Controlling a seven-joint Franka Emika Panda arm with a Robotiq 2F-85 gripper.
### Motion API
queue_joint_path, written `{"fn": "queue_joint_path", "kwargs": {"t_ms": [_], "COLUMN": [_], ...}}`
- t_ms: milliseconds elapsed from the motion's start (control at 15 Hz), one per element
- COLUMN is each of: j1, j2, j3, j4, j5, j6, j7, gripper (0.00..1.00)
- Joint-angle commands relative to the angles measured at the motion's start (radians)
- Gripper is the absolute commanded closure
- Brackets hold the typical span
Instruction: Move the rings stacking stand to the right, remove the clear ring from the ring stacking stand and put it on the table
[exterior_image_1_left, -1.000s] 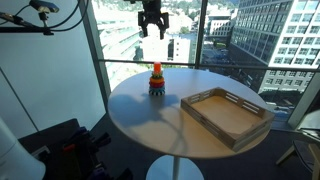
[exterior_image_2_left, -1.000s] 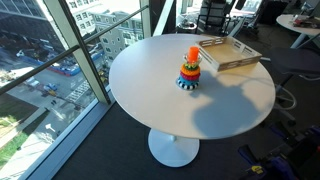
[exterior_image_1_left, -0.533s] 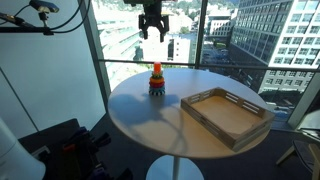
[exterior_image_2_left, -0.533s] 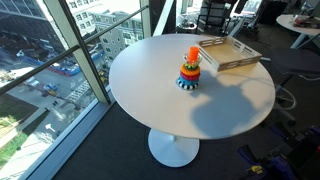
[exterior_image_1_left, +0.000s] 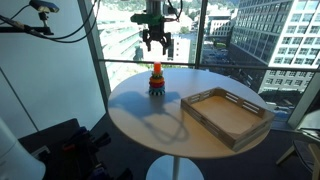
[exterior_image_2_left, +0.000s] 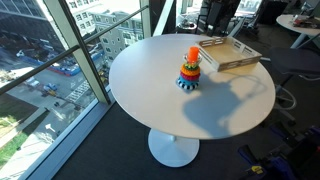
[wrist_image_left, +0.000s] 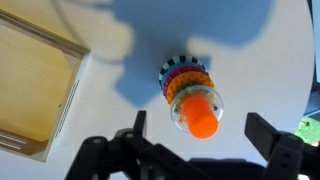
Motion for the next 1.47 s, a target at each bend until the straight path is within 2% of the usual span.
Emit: {"fn": "queue_joint_path", "kwargs": {"t_ms": [0,1133,1200,1267,1400], "j1": [0.009,0.021,0.022,0.023,0.025], "j2": [0.047,0.210,0.217,0.226,0.238], "j3": [0.018,0.041,0.043,0.044,0.047], "j4": [0.037,0.130,0.138,0.147,0.163], "j5": [0.004,0.003,0.002,0.001,-0.001], "j6": [0.041,0.090,0.089,0.088,0.088], "j7": [-0.001,-0.001,0.000,0.002,0.003], "gripper": [0.00,0.00,0.03,0.17,0.27]}}
